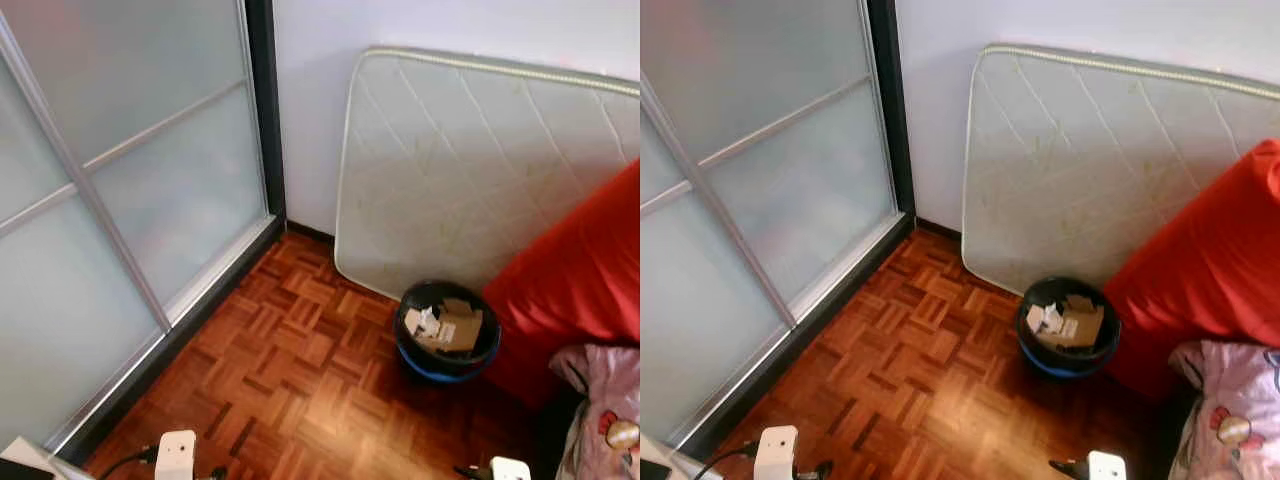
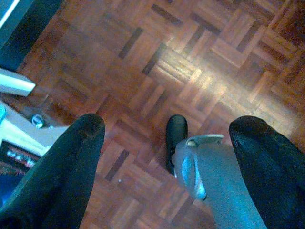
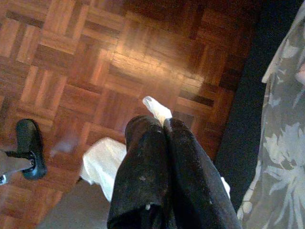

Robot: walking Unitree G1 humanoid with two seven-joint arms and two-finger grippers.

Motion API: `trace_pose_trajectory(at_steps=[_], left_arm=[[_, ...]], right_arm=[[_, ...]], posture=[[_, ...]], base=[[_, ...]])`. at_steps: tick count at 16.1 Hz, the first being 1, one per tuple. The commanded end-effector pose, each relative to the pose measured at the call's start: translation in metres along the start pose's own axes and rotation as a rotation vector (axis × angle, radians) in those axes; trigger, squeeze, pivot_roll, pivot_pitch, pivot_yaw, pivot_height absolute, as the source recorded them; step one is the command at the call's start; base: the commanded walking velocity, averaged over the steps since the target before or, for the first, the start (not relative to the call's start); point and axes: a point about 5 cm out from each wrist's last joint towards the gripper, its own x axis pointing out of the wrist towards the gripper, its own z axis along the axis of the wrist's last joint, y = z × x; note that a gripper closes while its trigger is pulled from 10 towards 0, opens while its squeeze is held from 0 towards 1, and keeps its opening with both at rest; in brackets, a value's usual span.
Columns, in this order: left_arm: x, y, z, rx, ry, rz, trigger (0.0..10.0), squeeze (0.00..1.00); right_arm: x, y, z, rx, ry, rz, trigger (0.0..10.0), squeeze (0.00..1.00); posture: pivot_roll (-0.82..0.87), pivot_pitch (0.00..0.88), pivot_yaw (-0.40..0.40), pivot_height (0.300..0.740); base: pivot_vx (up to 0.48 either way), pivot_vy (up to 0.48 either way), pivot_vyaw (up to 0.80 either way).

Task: Clean up the room

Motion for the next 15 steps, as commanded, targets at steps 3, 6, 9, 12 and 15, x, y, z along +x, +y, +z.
trace_pose_trajectory(at_steps=[3,6,9,12,15], left_arm=[[0.0001,0.0018,0.0008,0.005,0.001,0.0,10.0,0.0],[0.0006,0.0028,0.0035,0.014,-0.005,-0.002,10.0,0.0],[0.0009,0.0043,0.0057,0.013,-0.012,0.004,10.0,0.0],[0.001,0.0044,0.0063,0.006,-0.015,0.007,10.0,0.0],[0.0009,0.0039,0.0062,-0.008,-0.02,0.011,10.0,0.0]], right_arm=[[0.0008,0.0028,0.0033,0.0,-0.016,0.001,10.0,0.0],[0.0009,0.0042,0.0026,0.005,-0.015,-0.001,10.0,0.0],[0.0011,0.0056,0.0032,0.013,-0.02,-0.001,10.0,0.0],[0.0012,0.0055,0.0038,0.027,-0.025,-0.008,10.0,0.0],[0.0013,0.0052,0.005,0.027,-0.028,-0.011,10.0,0.0]], posture=[[0.15,0.005,-0.023,0.74],[0.16,0.001,-0.018,0.74],[0.15,0.016,-0.014,0.74],[0.15,0.026,-0.015,0.74],[0.16,0.034,-0.015,0.74]], base=[[0.313,0.0,0.0],[0.333,0.0,0.0],[0.342,0.0,0.0],[0.345,0.0,0.0],[0.345,0.0,0.0]])
